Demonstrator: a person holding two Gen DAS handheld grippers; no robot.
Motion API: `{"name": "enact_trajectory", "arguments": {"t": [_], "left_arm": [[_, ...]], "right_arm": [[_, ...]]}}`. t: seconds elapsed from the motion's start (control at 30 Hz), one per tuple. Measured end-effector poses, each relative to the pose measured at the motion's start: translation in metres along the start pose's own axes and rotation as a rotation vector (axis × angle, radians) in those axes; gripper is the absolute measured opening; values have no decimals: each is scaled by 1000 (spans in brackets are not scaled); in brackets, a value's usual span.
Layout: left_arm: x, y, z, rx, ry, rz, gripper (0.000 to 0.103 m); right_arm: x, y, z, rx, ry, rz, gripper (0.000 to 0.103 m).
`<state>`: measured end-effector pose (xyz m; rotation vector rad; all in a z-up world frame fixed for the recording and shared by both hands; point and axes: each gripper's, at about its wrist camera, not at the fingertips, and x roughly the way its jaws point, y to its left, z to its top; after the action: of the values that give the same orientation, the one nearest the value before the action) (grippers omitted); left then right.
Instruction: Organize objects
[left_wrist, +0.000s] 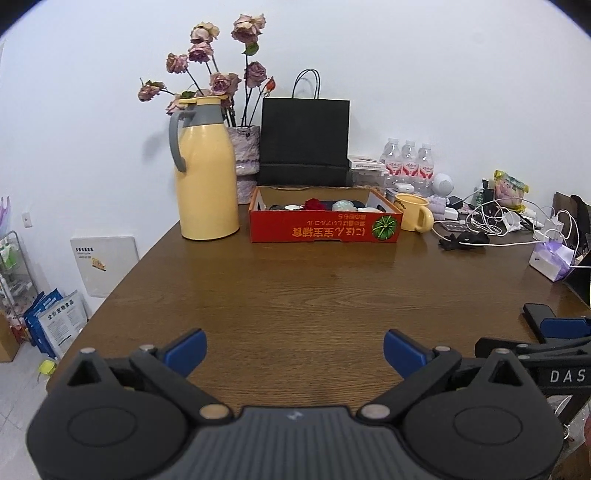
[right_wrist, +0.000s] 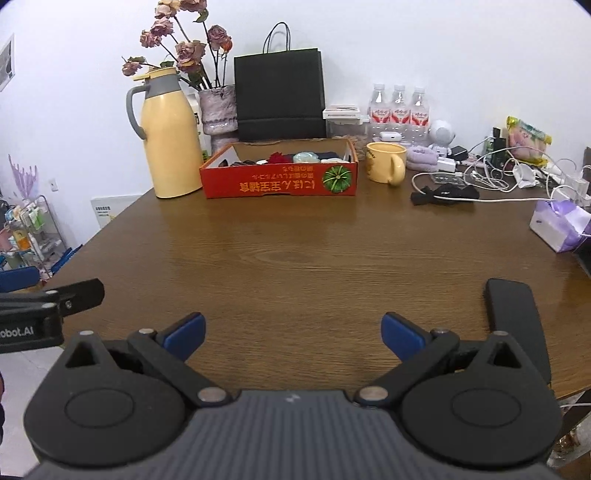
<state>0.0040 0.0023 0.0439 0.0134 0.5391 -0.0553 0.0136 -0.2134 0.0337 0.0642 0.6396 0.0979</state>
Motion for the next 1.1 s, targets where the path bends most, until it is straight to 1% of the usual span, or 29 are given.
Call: {"name": "enact_trajectory", "arguments": {"t": [0.23, 0.37, 0.57, 0.73, 1.1], "left_arm": [[-3, -2, -1, 2, -8, 4, 102], [-4, -2, -2, 10, -10, 0, 102], [-4, -1, -2, 9, -11, 3, 102], [-5, -1, -2, 17, -14, -4, 102], [-3, 3, -1, 20, -13, 0, 102]], "right_arm": [[0, 0, -1, 0, -10, 1, 103], [-1, 1, -1, 7, -6, 37, 103], [-1, 3, 0, 8, -5, 34, 103], [-1, 4, -1, 17, 1, 69, 103], [0, 4, 0, 15, 4, 57, 103]]}}
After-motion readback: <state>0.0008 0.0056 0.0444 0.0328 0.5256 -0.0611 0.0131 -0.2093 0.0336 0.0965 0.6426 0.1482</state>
